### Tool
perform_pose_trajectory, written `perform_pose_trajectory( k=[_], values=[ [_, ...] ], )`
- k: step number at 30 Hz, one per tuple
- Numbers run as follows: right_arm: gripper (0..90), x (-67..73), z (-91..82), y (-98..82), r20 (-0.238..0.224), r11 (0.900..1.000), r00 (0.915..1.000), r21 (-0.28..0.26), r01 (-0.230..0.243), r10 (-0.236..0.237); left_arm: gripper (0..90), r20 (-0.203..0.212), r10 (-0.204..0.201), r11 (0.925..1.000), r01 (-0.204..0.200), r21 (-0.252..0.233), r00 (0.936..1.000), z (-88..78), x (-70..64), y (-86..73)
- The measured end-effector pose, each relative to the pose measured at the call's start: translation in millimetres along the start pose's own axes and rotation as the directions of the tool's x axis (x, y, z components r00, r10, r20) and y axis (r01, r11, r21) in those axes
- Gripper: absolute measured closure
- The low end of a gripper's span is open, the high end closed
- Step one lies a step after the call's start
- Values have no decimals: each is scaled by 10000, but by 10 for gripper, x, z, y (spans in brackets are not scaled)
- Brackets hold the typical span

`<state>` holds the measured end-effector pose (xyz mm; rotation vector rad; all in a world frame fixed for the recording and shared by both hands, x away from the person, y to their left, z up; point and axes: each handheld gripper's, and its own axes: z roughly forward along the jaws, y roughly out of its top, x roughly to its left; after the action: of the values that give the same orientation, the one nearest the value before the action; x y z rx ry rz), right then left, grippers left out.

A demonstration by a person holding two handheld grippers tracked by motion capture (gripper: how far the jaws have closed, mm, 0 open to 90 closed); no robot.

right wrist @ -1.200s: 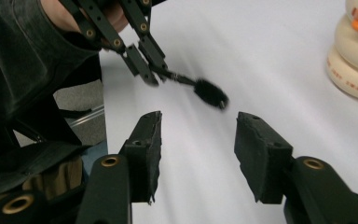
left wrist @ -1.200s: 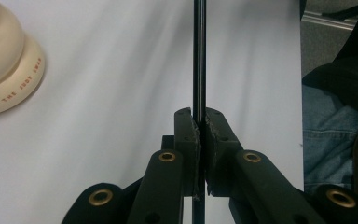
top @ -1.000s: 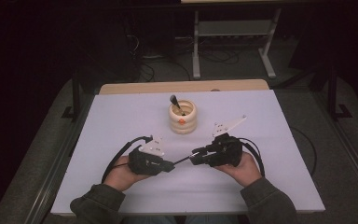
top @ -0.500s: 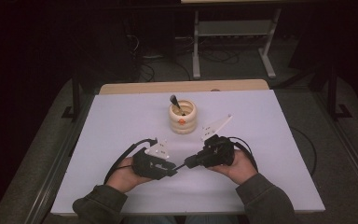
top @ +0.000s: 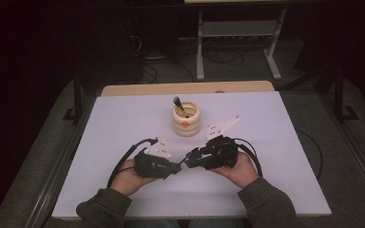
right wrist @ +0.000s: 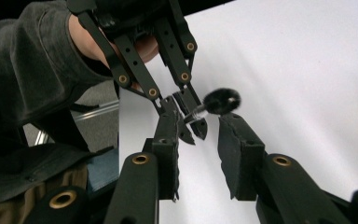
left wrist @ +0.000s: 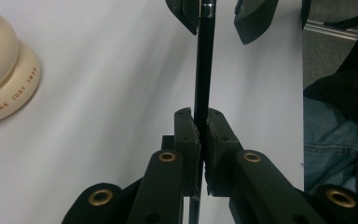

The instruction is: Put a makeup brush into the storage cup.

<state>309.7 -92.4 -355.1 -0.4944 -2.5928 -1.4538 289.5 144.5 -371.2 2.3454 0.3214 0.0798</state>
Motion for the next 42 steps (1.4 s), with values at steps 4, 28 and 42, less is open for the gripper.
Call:
perform_pose_trajectory(
  k=[4,28,42],
  values=[
    [761,-10,23,5,-199,9996,9998,-273,-78,72,847,29,-44,10000,44,10,10000,36,-15,2],
    [845,-51,-5,68,296,9960,9995,887,-107,81,663,-210,-320,9995,321,54,9993,-11,38,-112],
    [845,-85,-96,118,632,9946,9980,1033,-112,47,635,-523,-696,9969,676,-392,9962,-136,46,-254]
  ],
)
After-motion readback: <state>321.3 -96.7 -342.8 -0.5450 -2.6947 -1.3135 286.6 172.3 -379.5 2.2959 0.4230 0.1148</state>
